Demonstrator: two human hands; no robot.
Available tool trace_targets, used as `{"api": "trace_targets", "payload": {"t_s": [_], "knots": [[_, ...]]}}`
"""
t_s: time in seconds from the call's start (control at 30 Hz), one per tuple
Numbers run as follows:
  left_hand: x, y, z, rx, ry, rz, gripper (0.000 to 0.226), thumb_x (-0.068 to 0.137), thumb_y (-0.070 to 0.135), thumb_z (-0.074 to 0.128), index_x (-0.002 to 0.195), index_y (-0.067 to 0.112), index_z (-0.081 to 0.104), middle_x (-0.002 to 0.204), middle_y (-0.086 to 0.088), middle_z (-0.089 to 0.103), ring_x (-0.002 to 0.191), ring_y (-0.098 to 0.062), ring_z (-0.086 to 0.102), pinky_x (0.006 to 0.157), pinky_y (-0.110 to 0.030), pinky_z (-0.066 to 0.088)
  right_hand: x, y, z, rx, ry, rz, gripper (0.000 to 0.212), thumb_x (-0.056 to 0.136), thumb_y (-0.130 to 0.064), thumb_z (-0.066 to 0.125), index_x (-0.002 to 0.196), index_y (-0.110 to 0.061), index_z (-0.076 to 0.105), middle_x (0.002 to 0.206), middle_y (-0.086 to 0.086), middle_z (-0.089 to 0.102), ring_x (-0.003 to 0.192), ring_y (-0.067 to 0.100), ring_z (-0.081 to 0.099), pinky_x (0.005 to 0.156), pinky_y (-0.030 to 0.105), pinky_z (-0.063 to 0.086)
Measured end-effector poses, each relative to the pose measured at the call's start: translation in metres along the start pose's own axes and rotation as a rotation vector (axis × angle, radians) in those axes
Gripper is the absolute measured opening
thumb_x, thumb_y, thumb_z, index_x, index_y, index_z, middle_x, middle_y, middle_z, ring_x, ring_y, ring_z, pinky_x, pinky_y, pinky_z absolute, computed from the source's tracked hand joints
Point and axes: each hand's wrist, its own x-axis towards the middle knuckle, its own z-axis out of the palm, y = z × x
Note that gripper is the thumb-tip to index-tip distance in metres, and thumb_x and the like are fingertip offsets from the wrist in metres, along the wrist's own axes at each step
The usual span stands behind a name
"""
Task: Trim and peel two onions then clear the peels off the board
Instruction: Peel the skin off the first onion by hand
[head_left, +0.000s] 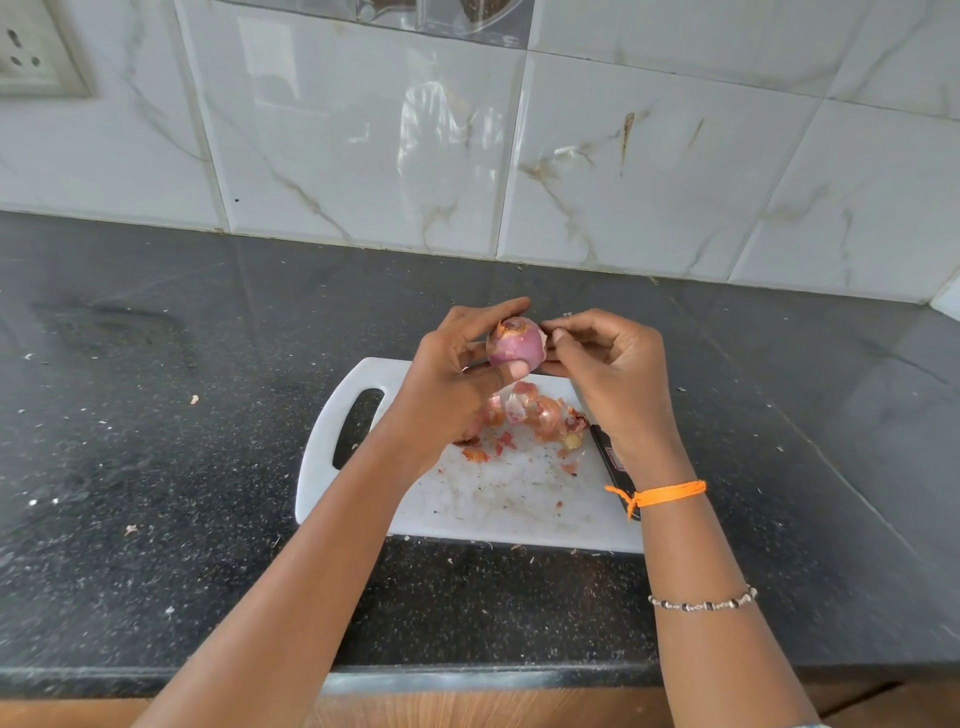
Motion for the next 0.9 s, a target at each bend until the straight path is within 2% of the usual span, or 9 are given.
{"api": "trace_targets", "payload": {"t_s": [0.07, 0.17, 0.23, 0.37, 0.53, 0.6, 0.77, 0.9], "knots": [[0.0, 0.0, 0.0, -0.006, 0.042, -0.003, 0.049, 0.08, -0.003, 0.069, 0.117, 0.028, 0.06, 0.113, 0.001, 0.054, 0.095, -0.006, 0.062, 0.077, -0.017, 0.05, -0.001, -0.003, 0.002, 0.06, -0.003, 0.03, 0.011, 0.09, -0.003, 0.059, 0.087, -0.003, 0.07, 0.083, 0.011, 0.072, 0.078, 0.023, 0.072, 0.073, 0.039, 0.06], [0.002, 0.0, 0.001, -0.002, 0.102, -0.008, 0.048, 0.074, -0.002, 0.073, 0.112, 0.026, 0.062, 0.112, 0.002, 0.055, 0.093, -0.006, 0.064, 0.072, -0.014, 0.05, -0.003, -0.005, 0.004, 0.029, -0.015, 0.023, 0.006, 0.085, -0.011, 0.069, 0.084, -0.006, 0.07, 0.079, 0.006, 0.072, 0.074, 0.019, 0.072, 0.07, 0.035, 0.059], [0.002, 0.0, 0.001, 0.03, 0.123, -0.01, 0.048, 0.071, 0.0, 0.077, 0.109, 0.026, 0.064, 0.112, 0.002, 0.056, 0.095, -0.01, 0.064, 0.07, -0.015, 0.051, -0.003, -0.004, 0.005, -0.008, -0.014, 0.026, 0.006, 0.081, -0.012, 0.073, 0.082, -0.006, 0.071, 0.078, 0.005, 0.072, 0.073, 0.018, 0.071, 0.071, 0.039, 0.06], [0.001, 0.0, 0.001, 0.05, 0.119, -0.014, 0.048, 0.069, 0.0, 0.078, 0.107, 0.026, 0.065, 0.113, 0.004, 0.057, 0.091, -0.006, 0.063, 0.069, -0.015, 0.051, -0.003, 0.0, 0.005, -0.028, 0.016, 0.018, 0.005, 0.08, -0.01, 0.073, 0.081, -0.005, 0.072, 0.08, 0.009, 0.071, 0.078, 0.024, 0.07, 0.075, 0.048, 0.058], [0.0, 0.0, 0.0, -0.002, 0.053, -0.007, 0.044, 0.076, -0.002, 0.072, 0.108, 0.026, 0.064, 0.114, 0.002, 0.064, 0.091, -0.007, 0.063, 0.068, -0.016, 0.05, 0.0, 0.002, 0.003, -0.067, 0.063, 0.039, 0.007, 0.079, -0.014, 0.072, 0.077, -0.008, 0.069, 0.077, 0.011, 0.071, 0.075, 0.028, 0.07, 0.074, 0.049, 0.057], [0.0, -0.001, -0.001, -0.057, 0.023, -0.015, 0.043, 0.079, -0.002, 0.07, 0.11, 0.026, 0.063, 0.112, 0.003, 0.066, 0.093, -0.009, 0.063, 0.072, -0.018, 0.05, 0.001, 0.003, 0.0, -0.089, 0.103, 0.064, 0.008, 0.079, -0.013, 0.073, 0.074, -0.009, 0.068, 0.073, 0.011, 0.07, 0.07, 0.025, 0.071, 0.072, 0.045, 0.058], [0.0, -0.001, -0.002, -0.153, -0.036, -0.024, 0.042, 0.085, -0.004, 0.062, 0.117, 0.023, 0.06, 0.116, 0.0, 0.064, 0.099, -0.011, 0.064, 0.081, -0.02, 0.049, 0.002, 0.005, -0.004, -0.265, 0.078, 0.043, 0.012, 0.077, -0.013, 0.075, 0.068, -0.013, 0.066, 0.063, -0.002, 0.066, 0.058, 0.006, 0.062, 0.06, 0.016, 0.051], [0.001, -0.005, -0.003, -0.177, -0.08, -0.04, 0.044, 0.085, -0.002, 0.062, 0.123, 0.021, 0.057, 0.118, 0.0, 0.063, 0.099, -0.01, 0.063, 0.08, -0.019, 0.048, -0.001, 0.006, -0.001, -0.404, 0.045, 0.012, 0.011, 0.077, -0.012, 0.073, 0.073, -0.003, 0.068, 0.067, 0.002, 0.066, 0.061, 0.011, 0.062, 0.059, 0.017, 0.047]]}}
